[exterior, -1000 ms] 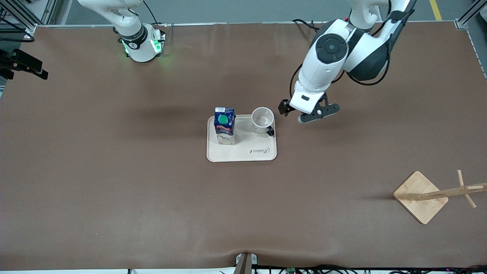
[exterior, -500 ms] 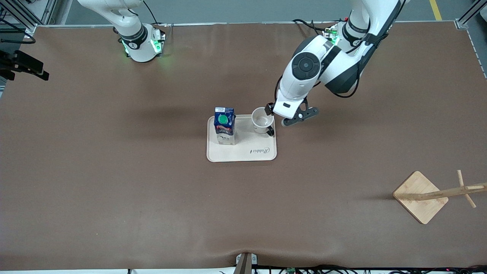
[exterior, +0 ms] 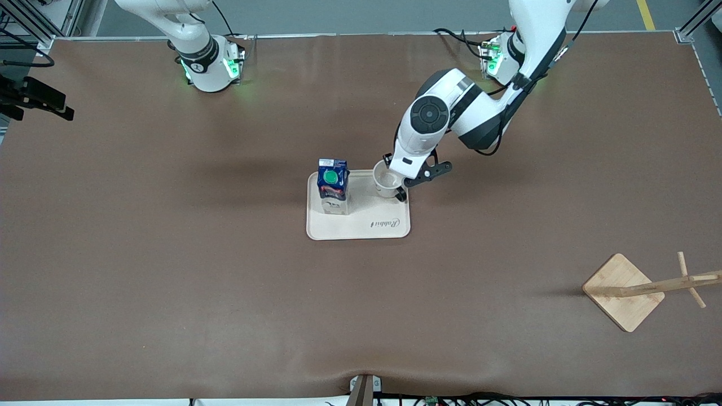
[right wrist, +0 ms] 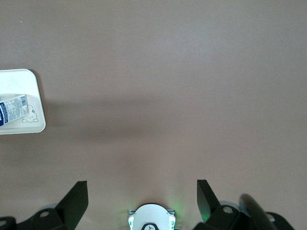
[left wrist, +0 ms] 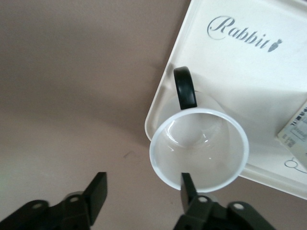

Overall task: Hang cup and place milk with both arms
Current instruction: 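Grasp the mug rim and carry it to the wooden stand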

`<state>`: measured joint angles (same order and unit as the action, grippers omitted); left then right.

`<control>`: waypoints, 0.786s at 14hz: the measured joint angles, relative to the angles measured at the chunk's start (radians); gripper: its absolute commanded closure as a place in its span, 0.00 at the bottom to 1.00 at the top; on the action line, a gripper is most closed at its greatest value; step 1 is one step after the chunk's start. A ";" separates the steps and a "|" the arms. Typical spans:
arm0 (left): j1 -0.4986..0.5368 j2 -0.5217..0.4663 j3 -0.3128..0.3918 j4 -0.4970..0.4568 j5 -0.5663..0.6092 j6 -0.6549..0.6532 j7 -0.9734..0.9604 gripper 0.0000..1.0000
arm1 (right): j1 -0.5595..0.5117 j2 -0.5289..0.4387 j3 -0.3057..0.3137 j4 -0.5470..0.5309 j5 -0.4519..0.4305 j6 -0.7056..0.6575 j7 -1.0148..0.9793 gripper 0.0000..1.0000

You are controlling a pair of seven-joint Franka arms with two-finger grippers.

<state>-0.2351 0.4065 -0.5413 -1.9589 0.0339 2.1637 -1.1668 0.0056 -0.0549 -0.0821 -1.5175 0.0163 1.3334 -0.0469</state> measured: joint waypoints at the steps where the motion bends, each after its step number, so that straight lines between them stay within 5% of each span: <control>1: -0.004 0.015 0.000 -0.005 0.020 0.016 -0.023 0.44 | 0.000 0.000 0.000 0.000 0.000 0.000 0.000 0.00; 4: -0.010 0.064 0.000 -0.009 0.042 0.071 -0.073 0.59 | 0.000 0.000 0.000 0.000 0.000 0.000 0.000 0.00; 6: -0.013 0.093 0.000 -0.009 0.043 0.090 -0.082 0.97 | 0.000 0.000 0.000 0.000 0.000 0.000 0.000 0.00; 11: -0.013 0.103 0.002 0.017 0.052 0.108 -0.090 1.00 | 0.000 0.001 0.000 0.000 0.000 0.001 0.000 0.00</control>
<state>-0.2478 0.5095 -0.5396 -1.9421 0.0858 2.2720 -1.2566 0.0056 -0.0541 -0.0821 -1.5175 0.0163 1.3340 -0.0469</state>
